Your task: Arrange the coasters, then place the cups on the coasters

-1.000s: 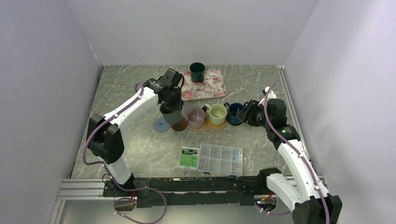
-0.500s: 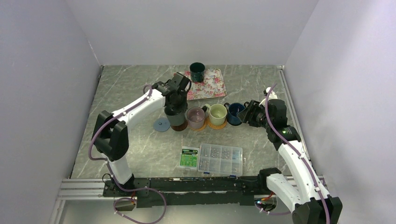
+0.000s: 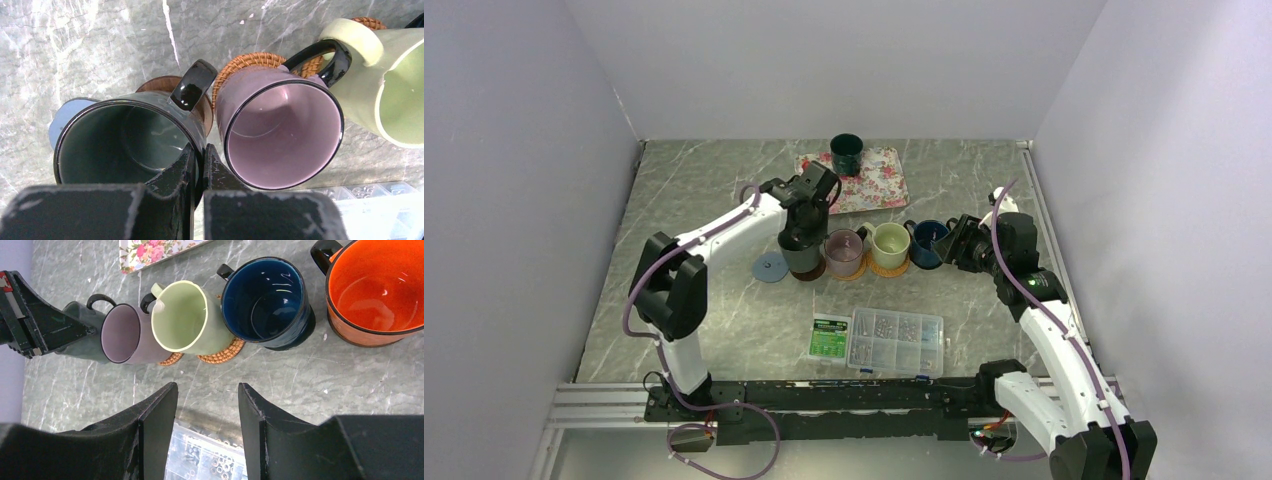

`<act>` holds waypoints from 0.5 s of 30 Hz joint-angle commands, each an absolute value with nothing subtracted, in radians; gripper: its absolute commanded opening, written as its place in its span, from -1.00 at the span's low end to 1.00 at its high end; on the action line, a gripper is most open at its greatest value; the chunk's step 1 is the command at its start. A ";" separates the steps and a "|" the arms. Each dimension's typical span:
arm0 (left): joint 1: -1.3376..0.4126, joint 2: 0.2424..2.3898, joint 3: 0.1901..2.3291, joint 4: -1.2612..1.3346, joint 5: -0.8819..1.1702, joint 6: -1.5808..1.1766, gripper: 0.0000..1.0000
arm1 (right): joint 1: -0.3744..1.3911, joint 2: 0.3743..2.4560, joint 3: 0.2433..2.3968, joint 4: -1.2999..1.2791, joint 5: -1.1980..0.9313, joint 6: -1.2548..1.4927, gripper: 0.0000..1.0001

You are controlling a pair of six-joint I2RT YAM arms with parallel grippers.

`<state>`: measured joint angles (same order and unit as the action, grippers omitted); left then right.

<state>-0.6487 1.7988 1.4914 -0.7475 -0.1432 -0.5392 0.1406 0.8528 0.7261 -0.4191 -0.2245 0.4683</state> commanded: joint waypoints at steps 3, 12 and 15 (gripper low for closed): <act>-0.657 1.808 1.533 -0.710 -0.183 -0.530 -0.94 | 0.138 0.850 0.725 -0.407 -0.205 0.471 0.04; -0.663 1.827 1.529 -0.700 -0.189 -0.536 -0.95 | 0.138 0.859 0.725 -0.411 -0.198 0.462 0.05; -0.665 1.832 1.526 -0.690 -0.188 -0.541 -0.94 | 0.138 0.859 0.725 -0.412 -0.197 0.460 0.05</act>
